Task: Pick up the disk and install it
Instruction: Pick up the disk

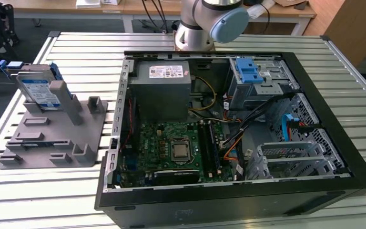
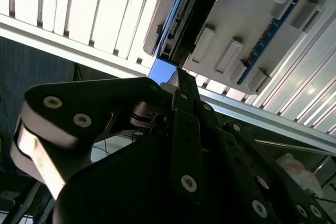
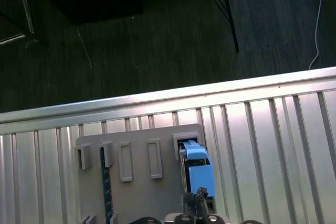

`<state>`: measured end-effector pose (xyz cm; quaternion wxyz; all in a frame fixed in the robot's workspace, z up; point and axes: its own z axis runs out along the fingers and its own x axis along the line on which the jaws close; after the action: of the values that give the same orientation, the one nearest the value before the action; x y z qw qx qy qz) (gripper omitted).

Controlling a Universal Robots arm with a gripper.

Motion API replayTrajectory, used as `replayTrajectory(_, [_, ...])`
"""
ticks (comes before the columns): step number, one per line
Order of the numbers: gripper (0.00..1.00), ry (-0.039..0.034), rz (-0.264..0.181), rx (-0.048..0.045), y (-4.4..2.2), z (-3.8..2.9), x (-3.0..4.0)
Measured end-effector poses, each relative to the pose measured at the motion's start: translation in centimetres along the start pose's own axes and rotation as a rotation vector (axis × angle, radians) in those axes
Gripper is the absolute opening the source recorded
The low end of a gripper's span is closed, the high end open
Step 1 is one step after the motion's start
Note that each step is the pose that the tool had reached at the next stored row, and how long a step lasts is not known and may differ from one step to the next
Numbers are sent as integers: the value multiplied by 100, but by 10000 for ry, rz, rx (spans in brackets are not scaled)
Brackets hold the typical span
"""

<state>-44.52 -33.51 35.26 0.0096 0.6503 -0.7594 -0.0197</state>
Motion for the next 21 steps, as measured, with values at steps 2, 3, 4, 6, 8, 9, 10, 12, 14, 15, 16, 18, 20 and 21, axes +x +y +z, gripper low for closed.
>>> replayTrajectory(2, [11, -1, -1, 2, 3, 1, 1])
replayTrajectory(3, [17, -1, -1, 1, 4, 1, 1])
replayTrajectory(4, [23, -2, -1, 7, 6, 3, 1])
replayTrajectory(6, [29, -5, -1, 29, 11, 13, 2])
replayTrajectory(8, [35, -11, -19, 68, 19, 36, 3])
replayTrajectory(9, [41, -12, -39, 90, 23, 50, 1])
replayTrajectory(10, [41, -14, -58, 110, 29, 66, -2])
replayTrajectory(12, [47, -17, -85, 133, 40, 99, -13])
replayTrajectory(14, [53, -19, -93, 147, 57, 127, -22])
replayTrajectory(15, [53, -17, -101, 146, 69, 138, -21])
replayTrajectory(16, [53, -18, -127, 148, 76, 150, -20])
replayTrajectory(18, [53, -14, -297, 146, 79, 169, -19])
replayTrajectory(20, [53, -8, -504, 143, 83, 188, -19])
replayTrajectory(21, [53, -5, -554, 141, 94, 199, -18])
